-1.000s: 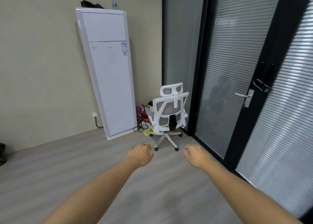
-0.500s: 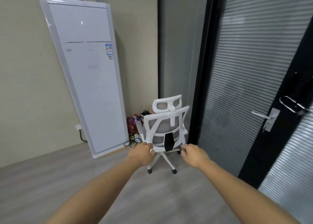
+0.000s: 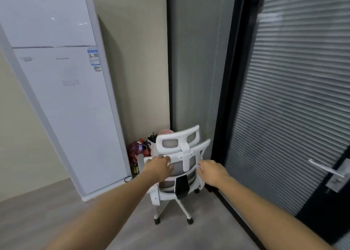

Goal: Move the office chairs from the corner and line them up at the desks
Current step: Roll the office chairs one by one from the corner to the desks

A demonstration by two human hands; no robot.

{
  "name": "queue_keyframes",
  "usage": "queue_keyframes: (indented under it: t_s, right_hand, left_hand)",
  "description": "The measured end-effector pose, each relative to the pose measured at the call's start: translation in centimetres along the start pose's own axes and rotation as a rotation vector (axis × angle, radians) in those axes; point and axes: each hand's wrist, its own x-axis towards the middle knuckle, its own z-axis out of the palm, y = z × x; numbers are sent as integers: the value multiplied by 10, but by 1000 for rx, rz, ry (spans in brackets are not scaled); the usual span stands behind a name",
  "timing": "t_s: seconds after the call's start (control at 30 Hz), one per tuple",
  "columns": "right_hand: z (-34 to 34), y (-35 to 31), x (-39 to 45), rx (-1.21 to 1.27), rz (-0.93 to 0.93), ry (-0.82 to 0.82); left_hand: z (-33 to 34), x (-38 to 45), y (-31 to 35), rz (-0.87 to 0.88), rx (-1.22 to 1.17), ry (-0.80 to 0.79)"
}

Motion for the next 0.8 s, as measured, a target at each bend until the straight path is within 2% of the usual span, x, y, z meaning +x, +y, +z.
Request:
queue_keyframes:
  t_s: [0.23, 0.4, 0.57, 0.7, 0.8]
  right_hand:
    - [-24, 56, 150, 0, -85, -34]
    - [-36, 70, 252, 18, -180, 41]
    - [-15, 75, 314, -55, -306, 33]
    - [19, 86, 354, -190, -302, 45]
    - [34, 94, 376, -236, -307, 39]
  left_hand:
    - [-13, 135, 7, -119, 38, -9]
    - [-20, 210, 6, -177, -22, 43]
    - [10, 264, -12, -212, -57, 36]
    - [36, 300, -26, -211, -77, -60]
    - [50, 313, -29, -221, -26, -50]
